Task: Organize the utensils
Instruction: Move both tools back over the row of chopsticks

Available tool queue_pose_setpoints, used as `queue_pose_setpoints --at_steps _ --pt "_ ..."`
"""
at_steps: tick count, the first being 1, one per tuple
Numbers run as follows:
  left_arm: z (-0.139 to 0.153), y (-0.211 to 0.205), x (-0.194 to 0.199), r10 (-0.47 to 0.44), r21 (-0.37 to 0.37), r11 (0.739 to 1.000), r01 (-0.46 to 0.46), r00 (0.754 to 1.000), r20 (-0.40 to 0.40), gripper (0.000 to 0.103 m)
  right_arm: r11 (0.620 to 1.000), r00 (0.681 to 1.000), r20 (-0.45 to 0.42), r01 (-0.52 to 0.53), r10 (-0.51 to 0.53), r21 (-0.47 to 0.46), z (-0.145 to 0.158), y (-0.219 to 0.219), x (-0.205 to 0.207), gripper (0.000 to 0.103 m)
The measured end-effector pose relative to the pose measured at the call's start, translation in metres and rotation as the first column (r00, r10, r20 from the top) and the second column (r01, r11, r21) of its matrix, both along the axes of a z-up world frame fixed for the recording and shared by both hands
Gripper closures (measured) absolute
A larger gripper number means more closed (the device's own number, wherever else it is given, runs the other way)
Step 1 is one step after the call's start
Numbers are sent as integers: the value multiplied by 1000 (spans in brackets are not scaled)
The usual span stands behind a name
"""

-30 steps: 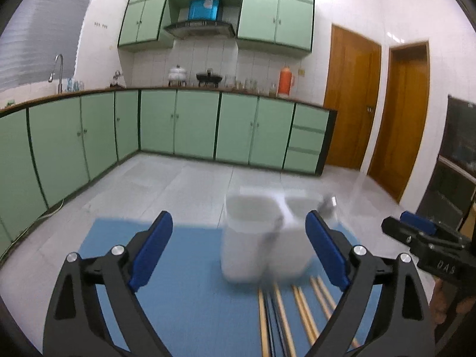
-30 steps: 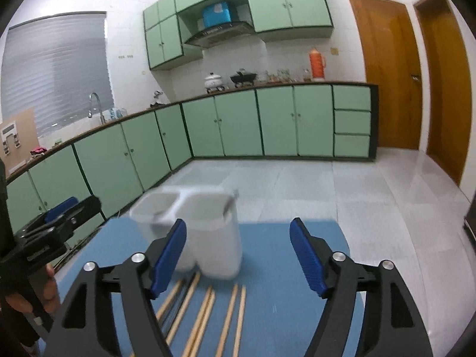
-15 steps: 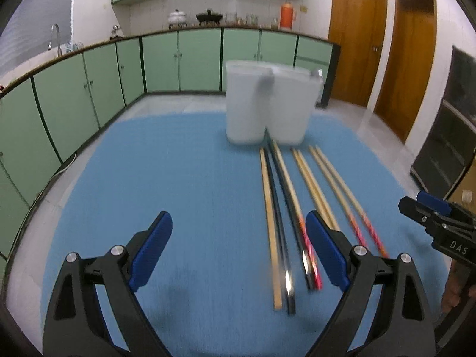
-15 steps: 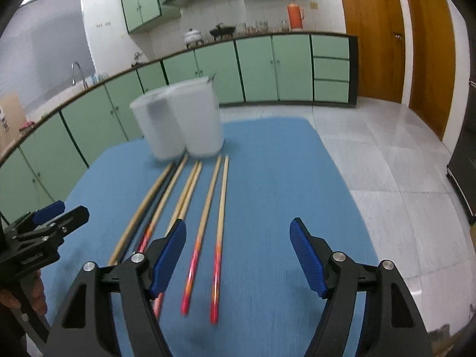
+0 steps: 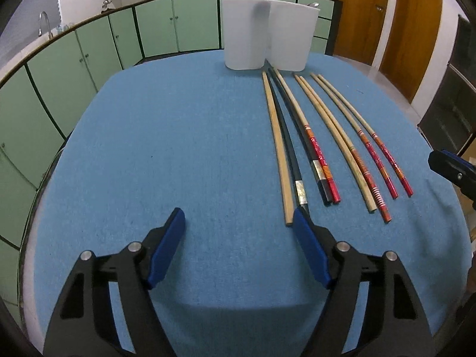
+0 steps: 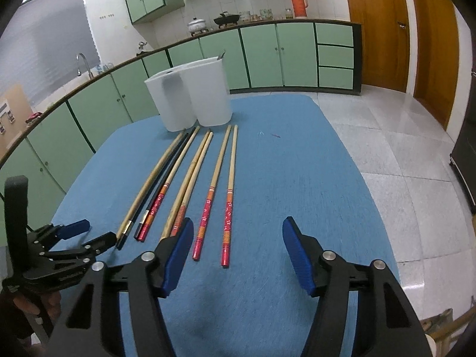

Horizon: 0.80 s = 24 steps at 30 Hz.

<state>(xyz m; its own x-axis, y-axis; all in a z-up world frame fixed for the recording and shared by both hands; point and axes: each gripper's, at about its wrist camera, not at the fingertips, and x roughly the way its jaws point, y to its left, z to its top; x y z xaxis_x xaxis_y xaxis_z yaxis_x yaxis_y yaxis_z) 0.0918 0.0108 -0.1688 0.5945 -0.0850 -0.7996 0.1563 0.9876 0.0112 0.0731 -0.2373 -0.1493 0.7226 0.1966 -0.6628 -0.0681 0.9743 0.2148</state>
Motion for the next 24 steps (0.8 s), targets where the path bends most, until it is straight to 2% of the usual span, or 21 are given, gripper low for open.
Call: queue_pose_setpoints --at_steps 4,9,13,17,24 --pt "-2 -6 -1 -23 18 1000 24 1000 -18 38 1000 1000 3 -2 2 3 1 1 -2 42" --pt "-3 -6 -4 -14 16 1000 15 1000 -10 39 1000 1000 0 2 -2 8 0 0 -4 42" --pt "-3 -9 -2 -11 8 1000 11 1000 2 47 1000 1000 -4 -4 4 11 -1 1 -5 43" --pt "-3 -13 -1 -14 -3 1000 14 1000 13 56 1000 999 -20 -25 25 10 -6 6 -4 52" --pt "-3 -11 -2 -3 -23 1000 4 1000 20 60 998 997 -52 -55 55 -3 -15 13 0 64"
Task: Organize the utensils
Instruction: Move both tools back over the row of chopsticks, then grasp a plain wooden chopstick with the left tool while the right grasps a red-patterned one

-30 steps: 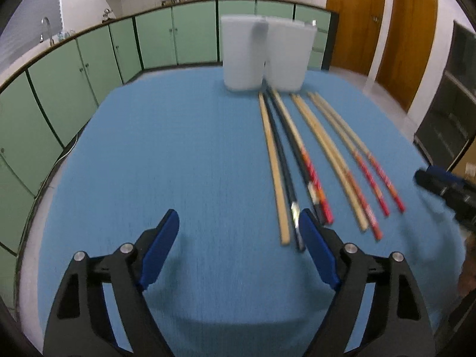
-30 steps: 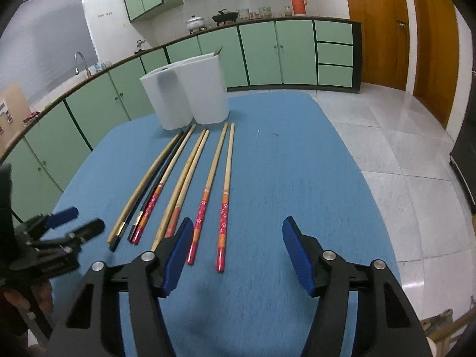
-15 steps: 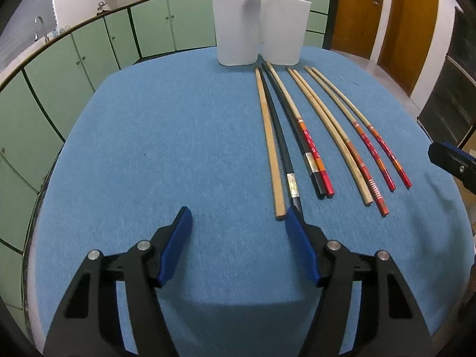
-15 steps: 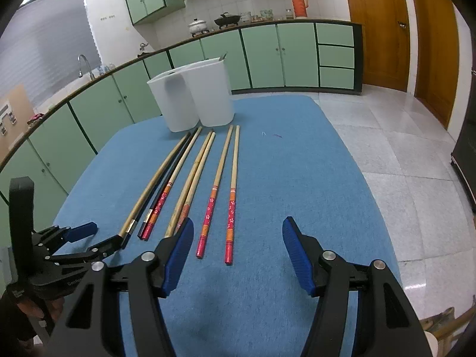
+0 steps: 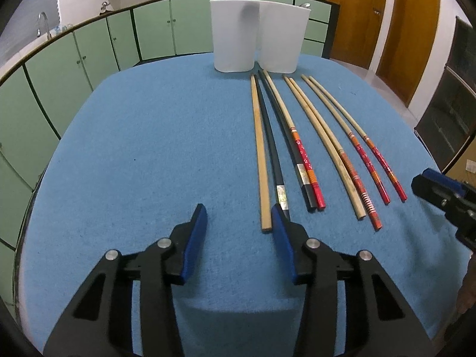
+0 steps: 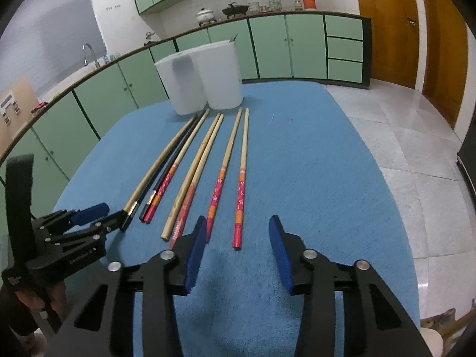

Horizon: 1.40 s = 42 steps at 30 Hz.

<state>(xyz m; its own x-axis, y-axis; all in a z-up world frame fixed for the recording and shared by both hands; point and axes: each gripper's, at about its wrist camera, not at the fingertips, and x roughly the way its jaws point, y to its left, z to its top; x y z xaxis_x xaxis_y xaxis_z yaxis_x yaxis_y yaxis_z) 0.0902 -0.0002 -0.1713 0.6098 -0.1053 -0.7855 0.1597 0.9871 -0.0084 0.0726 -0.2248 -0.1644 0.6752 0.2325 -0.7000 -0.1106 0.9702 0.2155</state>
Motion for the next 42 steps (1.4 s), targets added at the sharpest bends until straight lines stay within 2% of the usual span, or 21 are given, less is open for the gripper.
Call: queue_pose_setpoints --at_steps 5,9,13,25,27,28,30,31,39,42 --pt "0 1 2 8 -9 1000 -8 1000 0 65 999 999 -19 -31 31 -13 -5 8 1 73" --pt "1 1 2 8 -13 1000 -8 1000 -1 65 998 998 -39 -47 46 -34 -11 13 2 76" --pt "0 1 3 9 -14 1000 -9 1000 -1 65 998 998 -55 -43 41 -38 -16 10 4 85" --pt "0 0 6 25 -11 1000 -25 1000 0 64 999 999 -50 -22 20 -35 -19 9 8 89" --pt "0 0 6 27 -9 1000 -27 1000 2 66 999 999 -51 -15 13 -46 -20 9 8 92" --pt "0 -1 6 28 -7 1000 -28 1000 3 70 998 999 -51 -11 8 -54 -20 10 9 94" --pt "0 -2 6 32 -9 999 -32 999 4 84 998 999 -52 -4 1 -59 -20 10 10 96" --pt "0 -2 7 28 -19 999 -28 1000 0 96 998 999 -52 -3 0 -57 -20 9 11 97" --pt "5 4 7 18 -55 998 -19 1000 -16 97 996 999 -38 -11 8 -89 -7 6 7 97" --pt "17 5 1 20 -54 998 -20 1000 11 97 995 1000 -9 -7 6 -104 8 2 2 97"
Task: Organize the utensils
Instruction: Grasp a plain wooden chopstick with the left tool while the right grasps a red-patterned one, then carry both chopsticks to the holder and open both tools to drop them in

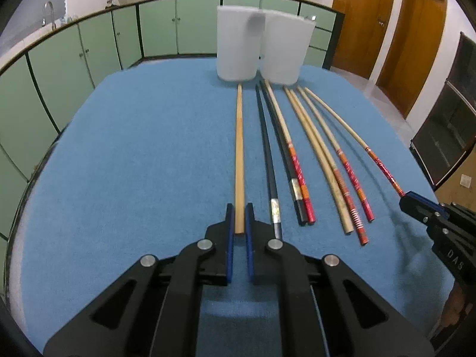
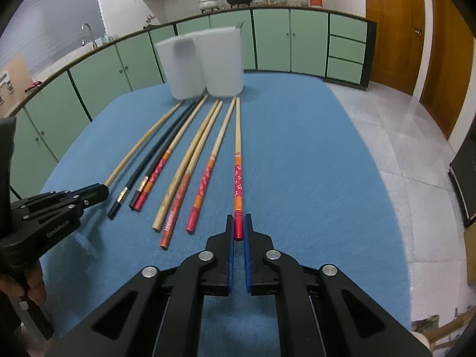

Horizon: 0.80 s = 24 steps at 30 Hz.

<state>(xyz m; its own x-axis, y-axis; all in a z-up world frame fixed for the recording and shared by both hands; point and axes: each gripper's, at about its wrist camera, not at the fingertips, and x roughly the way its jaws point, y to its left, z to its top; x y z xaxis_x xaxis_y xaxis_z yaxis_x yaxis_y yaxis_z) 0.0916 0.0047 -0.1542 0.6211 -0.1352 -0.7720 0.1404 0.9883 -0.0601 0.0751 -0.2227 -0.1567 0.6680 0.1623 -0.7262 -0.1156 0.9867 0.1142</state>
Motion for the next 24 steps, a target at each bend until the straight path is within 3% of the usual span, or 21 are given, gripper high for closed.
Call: queue_pose_setpoints --at_steps 10,14,24 --pt "72 4 -15 -29 23 999 26 985 172 97 1000 995 99 -10 13 -30 54 -9 -7 97" --pt "97 6 -17 -31 13 999 29 972 233 97 1000 998 61 -5 7 -27 59 -12 -4 97" --pt "94 5 -15 -24 1 1000 24 972 232 97 1000 999 -40 -13 12 -15 32 -13 4 97"
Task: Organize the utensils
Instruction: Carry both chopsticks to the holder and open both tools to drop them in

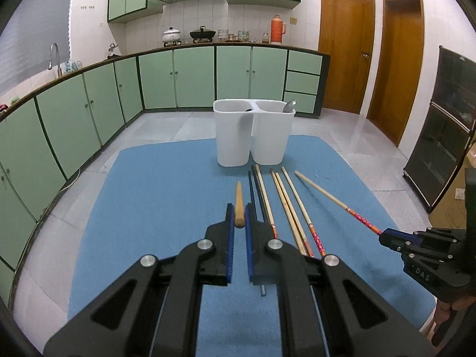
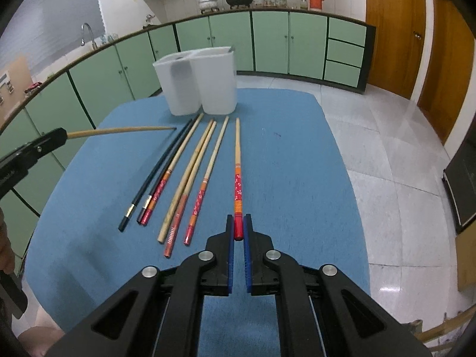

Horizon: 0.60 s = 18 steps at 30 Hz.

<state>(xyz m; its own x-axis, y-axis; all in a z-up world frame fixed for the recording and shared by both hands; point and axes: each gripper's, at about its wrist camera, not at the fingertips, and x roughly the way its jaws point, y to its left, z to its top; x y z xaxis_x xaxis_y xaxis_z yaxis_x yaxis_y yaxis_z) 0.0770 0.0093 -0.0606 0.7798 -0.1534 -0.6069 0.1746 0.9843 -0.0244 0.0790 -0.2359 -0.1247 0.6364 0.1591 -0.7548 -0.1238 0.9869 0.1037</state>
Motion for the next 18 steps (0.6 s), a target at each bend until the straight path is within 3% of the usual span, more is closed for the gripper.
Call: queue_pose_setpoints --at_steps 9,18 --pt "7 5 -1 2 -12 1000 -1 1000 28 97 1000 998 66 5 -5 1 25 -4 -3 97" --pt "34 6 6 -6 -38 999 9 995 100 97 999 984 177 10 -17 38 73 -15 3 97"
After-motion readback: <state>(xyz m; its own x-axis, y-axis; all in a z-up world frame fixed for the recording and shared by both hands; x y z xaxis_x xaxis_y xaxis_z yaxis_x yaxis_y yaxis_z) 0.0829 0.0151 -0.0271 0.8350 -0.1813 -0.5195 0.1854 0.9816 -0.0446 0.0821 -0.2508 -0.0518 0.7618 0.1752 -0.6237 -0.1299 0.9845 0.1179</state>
